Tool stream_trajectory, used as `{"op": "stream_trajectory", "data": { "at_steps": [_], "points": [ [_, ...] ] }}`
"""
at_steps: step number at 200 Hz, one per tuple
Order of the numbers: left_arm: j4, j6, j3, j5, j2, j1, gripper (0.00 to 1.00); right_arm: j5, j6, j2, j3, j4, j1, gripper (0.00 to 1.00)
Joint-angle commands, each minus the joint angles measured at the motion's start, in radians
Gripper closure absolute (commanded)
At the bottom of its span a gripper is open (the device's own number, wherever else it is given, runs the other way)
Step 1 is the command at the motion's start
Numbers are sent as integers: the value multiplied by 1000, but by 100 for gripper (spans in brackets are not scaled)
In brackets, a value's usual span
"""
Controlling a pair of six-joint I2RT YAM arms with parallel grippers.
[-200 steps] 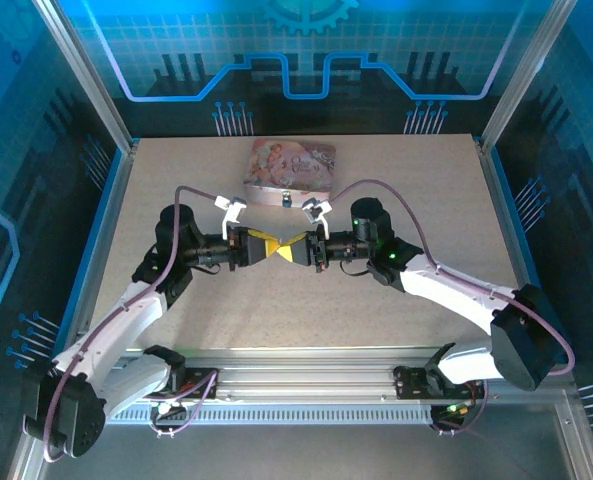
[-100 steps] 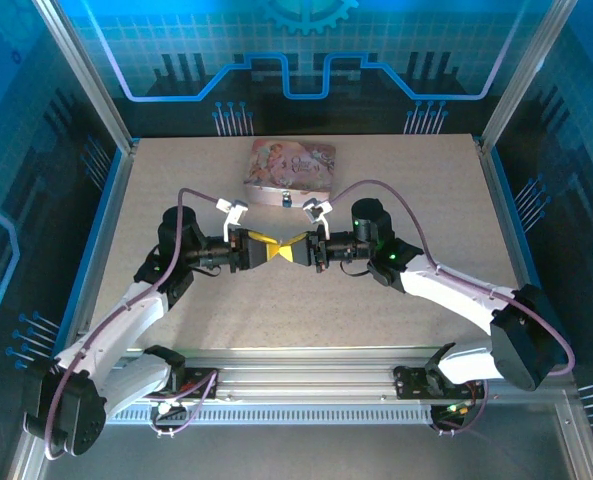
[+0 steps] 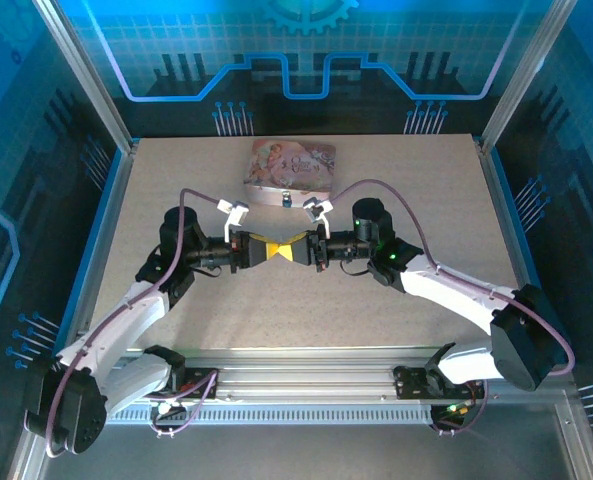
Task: Unlock a padlock with a key
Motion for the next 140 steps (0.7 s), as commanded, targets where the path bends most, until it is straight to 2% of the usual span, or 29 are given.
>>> {"op": "stream_trajectory", "data": {
  "at_steps": [1, 9, 67, 92, 104, 119, 140],
  "points": [
    [41, 4, -13, 27, 9, 7, 96, -21, 8, -10, -5, 38, -4, 100],
    [46, 2, -15, 28, 10, 7, 100, -20, 8, -9, -4, 39, -4, 100],
    [80, -10, -26, 35, 9, 7, 100, -13, 5, 5, 9, 22, -4, 100],
    [19, 32, -12, 30, 3, 7, 100, 5, -13, -16, 20, -36, -17, 75],
    [-30, 63, 2, 29, -3, 7, 100, 5, -20, -39, 20, -65, -36, 66],
    [-93, 106, 23, 28, -10, 6, 100, -7, -31, -73, 20, -101, -70, 59],
    [-164, 148, 58, 40, -11, 7, 100, -29, -66, -115, 31, -190, -105, 56]
  ]
}}
